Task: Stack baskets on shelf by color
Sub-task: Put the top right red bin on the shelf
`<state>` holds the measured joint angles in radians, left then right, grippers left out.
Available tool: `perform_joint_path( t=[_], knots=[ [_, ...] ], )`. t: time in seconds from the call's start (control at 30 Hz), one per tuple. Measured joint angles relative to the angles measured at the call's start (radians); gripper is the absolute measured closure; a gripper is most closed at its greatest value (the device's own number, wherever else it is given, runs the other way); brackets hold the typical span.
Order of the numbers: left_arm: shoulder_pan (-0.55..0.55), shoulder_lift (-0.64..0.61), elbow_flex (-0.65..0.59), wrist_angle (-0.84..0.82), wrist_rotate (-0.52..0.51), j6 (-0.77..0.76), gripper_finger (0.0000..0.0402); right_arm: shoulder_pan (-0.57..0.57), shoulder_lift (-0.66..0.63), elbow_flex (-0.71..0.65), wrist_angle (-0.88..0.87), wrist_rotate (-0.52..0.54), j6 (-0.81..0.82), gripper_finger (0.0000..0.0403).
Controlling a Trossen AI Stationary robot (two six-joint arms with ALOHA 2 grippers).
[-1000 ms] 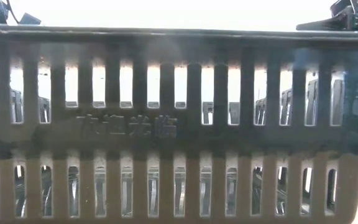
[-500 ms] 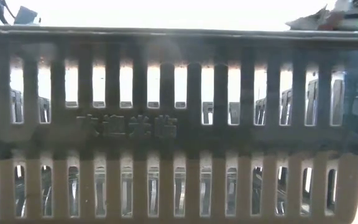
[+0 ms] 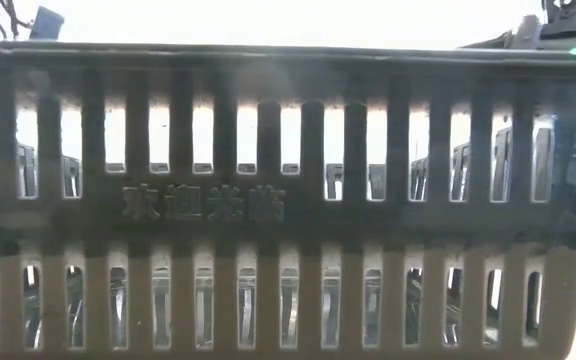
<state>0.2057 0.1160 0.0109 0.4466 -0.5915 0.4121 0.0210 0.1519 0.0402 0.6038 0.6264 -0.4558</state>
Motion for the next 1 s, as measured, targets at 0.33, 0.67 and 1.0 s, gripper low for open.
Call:
perform_joint_path(
  t=[0.33,0.67,1.0],
  knots=[
    [0.213,0.141,0.000,0.055,0.336,-0.106,0.0355,-0.113,0.126,0.000,-0.047,0.070,0.400,0.0259],
    [0.200,0.211,0.000,0.080,0.566,-0.292,0.0355,-0.115,0.246,0.192,-0.403,0.161,0.408,0.0259],
    [0.135,0.211,0.009,0.018,0.614,-0.343,0.0355,-0.266,0.550,0.725,-1.193,0.048,0.469,0.0259]
  ],
)
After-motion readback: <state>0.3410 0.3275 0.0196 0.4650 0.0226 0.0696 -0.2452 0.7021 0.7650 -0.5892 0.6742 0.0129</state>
